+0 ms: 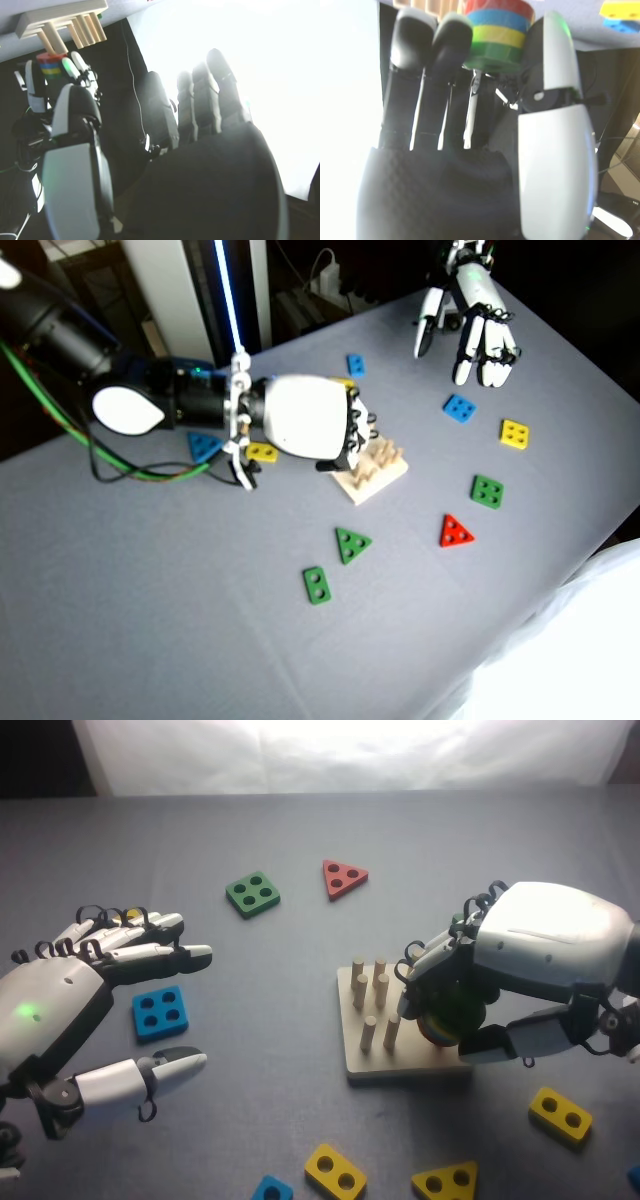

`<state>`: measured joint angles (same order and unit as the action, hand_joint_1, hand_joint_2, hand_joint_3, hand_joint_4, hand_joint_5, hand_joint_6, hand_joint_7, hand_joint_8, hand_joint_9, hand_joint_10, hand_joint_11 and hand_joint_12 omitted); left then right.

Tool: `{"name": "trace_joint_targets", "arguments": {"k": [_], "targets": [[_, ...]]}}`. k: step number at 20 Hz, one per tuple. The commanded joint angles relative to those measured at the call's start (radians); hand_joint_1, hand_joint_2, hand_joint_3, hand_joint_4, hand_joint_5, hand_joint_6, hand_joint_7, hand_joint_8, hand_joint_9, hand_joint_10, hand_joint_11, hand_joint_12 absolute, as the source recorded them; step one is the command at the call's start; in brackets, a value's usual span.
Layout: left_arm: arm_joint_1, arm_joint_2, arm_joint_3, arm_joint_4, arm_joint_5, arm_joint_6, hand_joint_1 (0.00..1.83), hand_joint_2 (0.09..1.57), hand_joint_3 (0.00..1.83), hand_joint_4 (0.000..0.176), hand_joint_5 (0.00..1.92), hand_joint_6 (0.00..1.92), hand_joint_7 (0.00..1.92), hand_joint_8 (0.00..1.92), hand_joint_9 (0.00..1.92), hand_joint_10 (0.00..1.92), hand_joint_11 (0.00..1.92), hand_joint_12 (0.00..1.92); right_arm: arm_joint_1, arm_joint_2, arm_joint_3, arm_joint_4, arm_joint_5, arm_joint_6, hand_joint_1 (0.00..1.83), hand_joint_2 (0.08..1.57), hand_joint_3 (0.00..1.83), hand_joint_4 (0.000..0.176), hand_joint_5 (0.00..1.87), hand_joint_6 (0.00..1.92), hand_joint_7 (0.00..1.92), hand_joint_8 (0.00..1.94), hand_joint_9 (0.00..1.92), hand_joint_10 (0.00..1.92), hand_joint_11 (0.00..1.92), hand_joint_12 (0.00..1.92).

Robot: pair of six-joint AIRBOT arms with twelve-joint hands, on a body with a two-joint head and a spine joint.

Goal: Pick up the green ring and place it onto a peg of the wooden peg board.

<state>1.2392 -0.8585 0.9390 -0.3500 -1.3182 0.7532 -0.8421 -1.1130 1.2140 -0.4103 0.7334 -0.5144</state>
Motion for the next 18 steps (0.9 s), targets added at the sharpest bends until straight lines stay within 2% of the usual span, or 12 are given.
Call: {"name": "trace_joint_targets", "arguments": {"k": [1,3,4,8,9,10,11,12,13,15,16,18], "targets": [[-0.007,-0.005,0.001,0.025,-0.128,-0.01,0.82,1.07,0.0,0.026,0.58,0.0,0.31,0.0,0.25,0.0,0.0,0.82,0.015,-0.007,0.005,0.018,0.085,0.001,1.27,1.12,0.0,0.0,1.08,0.65,0.92,1.34,1.08,1.53,1.13,1.69],[-0.007,-0.006,0.002,0.024,-0.128,-0.01,0.77,1.07,0.0,0.048,0.52,0.0,0.29,0.0,0.25,0.0,0.0,0.8,0.015,-0.018,0.012,0.017,0.071,0.001,1.26,1.13,0.0,0.0,1.04,0.7,0.89,1.4,1.05,1.56,1.1,1.73],[-0.007,-0.006,0.002,0.024,-0.128,-0.01,0.76,1.07,0.0,0.049,0.51,0.0,0.28,0.0,0.24,0.0,0.0,0.79,0.015,-0.02,0.013,0.017,0.069,0.001,1.26,1.14,0.0,0.0,1.04,0.71,0.88,1.41,1.05,1.55,1.09,1.73],[-0.006,-0.006,0.0,0.022,-0.13,-0.01,0.79,1.07,0.0,0.034,0.54,0.0,0.27,0.0,0.24,0.0,0.0,0.84,0.016,-0.018,0.002,0.014,0.082,0.001,1.27,1.13,0.0,0.0,0.97,0.72,0.96,1.27,1.11,1.14,1.02,1.4],[-0.006,-0.007,0.0,0.022,-0.13,-0.01,0.81,1.06,0.0,0.036,0.53,0.0,0.26,0.0,0.23,0.0,0.0,0.8,0.016,-0.015,-0.005,0.015,0.095,0.001,1.45,1.07,0.0,0.0,0.88,0.37,0.92,1.03,1.09,1.06,0.98,1.3],[-0.006,-0.007,0.0,0.022,-0.131,-0.011,0.8,1.06,0.0,0.037,0.54,0.0,0.26,0.0,0.23,0.0,0.0,0.79,0.016,-0.008,-0.011,0.016,0.102,0.001,1.48,1.07,0.0,0.0,0.86,0.21,0.9,1.01,1.09,1.04,0.95,1.24],[-0.006,-0.007,-0.001,0.021,-0.132,-0.011,0.81,1.06,0.0,0.024,0.56,0.0,0.27,0.0,0.24,0.01,0.0,0.8,0.016,0.0,-0.017,0.018,0.112,0.001,1.39,0.99,0.0,0.0,0.81,0.16,0.74,0.8,0.96,0.99,0.92,1.2],[-0.006,-0.007,-0.001,0.021,-0.132,-0.012,0.8,1.06,0.0,0.029,0.56,0.0,0.29,0.0,0.25,0.01,0.0,0.84,0.016,0.005,-0.022,0.021,0.121,0.001,1.28,0.98,0.0,0.0,0.71,0.19,0.53,1.01,0.75,1.23,0.78,1.35],[-0.006,-0.007,-0.001,0.02,-0.133,-0.012,0.79,1.06,0.0,0.031,0.56,0.0,0.28,0.0,0.25,0.01,0.0,0.84,0.016,0.009,-0.025,0.025,0.128,0.001,1.26,0.98,0.0,0.0,0.69,0.22,0.47,1.06,0.69,1.24,0.74,1.38],[-0.006,-0.005,-0.002,0.02,-0.137,-0.012,0.78,1.06,0.0,0.034,0.56,0.0,0.28,0.0,0.26,0.01,0.0,0.85,0.016,0.017,-0.031,0.033,0.143,0.003,1.24,0.99,0.0,0.0,0.62,0.3,0.4,1.03,0.61,1.22,0.67,1.37],[-0.006,-0.005,-0.003,0.02,-0.138,-0.012,0.82,1.06,0.0,0.027,0.56,0.0,0.28,0.0,0.25,0.0,0.0,0.82,0.016,0.021,-0.035,0.037,0.155,0.005,1.2,0.99,0.0,0.003,0.54,0.47,0.36,0.98,0.53,1.22,0.58,1.39],[-0.006,-0.006,-0.003,0.02,-0.138,-0.012,0.83,1.06,0.0,0.025,0.56,0.0,0.27,0.0,0.24,0.0,0.0,0.79,0.016,0.026,-0.04,0.044,0.171,0.005,1.2,0.99,0.0,0.003,0.52,0.47,0.36,0.93,0.5,1.19,0.55,1.37]]}}
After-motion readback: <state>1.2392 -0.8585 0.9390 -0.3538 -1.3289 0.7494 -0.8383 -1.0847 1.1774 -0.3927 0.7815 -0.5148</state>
